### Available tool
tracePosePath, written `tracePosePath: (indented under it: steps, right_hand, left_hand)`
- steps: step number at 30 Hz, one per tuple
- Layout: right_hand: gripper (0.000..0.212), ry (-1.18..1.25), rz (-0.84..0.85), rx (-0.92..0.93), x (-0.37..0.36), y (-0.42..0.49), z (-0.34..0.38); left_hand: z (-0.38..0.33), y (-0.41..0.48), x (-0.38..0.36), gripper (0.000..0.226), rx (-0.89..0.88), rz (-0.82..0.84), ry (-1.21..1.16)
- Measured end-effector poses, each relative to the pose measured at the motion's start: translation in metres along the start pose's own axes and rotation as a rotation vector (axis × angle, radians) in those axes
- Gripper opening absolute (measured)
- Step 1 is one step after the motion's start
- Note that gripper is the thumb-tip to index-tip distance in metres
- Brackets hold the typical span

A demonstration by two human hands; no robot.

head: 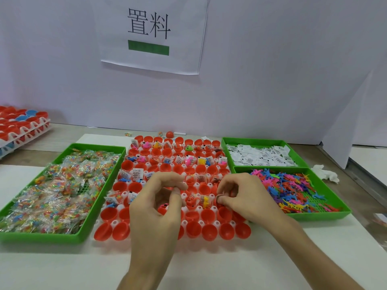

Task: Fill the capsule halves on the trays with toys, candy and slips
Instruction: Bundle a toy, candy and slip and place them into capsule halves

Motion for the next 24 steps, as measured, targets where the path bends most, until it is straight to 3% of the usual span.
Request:
tracePosePath:
  steps: [13, 19, 24]
  right_hand:
    - [0.014, 0.124, 0.102, -0.006, 0.017, 0.002, -0.002]
    - [0.011, 0.18, -0.014, -0.044, 0.035, 0.002, -0.016]
    - [0.014, 0.161, -0.25, -0.136, 0.07, 0.022, -0.059]
  left_hand:
    - [0.005, 0.009, 0.017, 0.042, -0.014, -0.067, -0.001]
    - [0.006, 0.024, 0.042, 0.036, 0.012, -0.156, 0.023]
    - [0.023, 0.063, 0.079, 0.028, 0.069, 0.025, 0.324]
Point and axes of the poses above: each hand's wrist, its own y-axis towards the middle knuckle, its own x-axis out of the back of the hand, z = x × y, the point moved 9 cm from there along y, towards the middle knuckle, and after that the axes turned 2 degrees about -x, right-handed, at the moved point
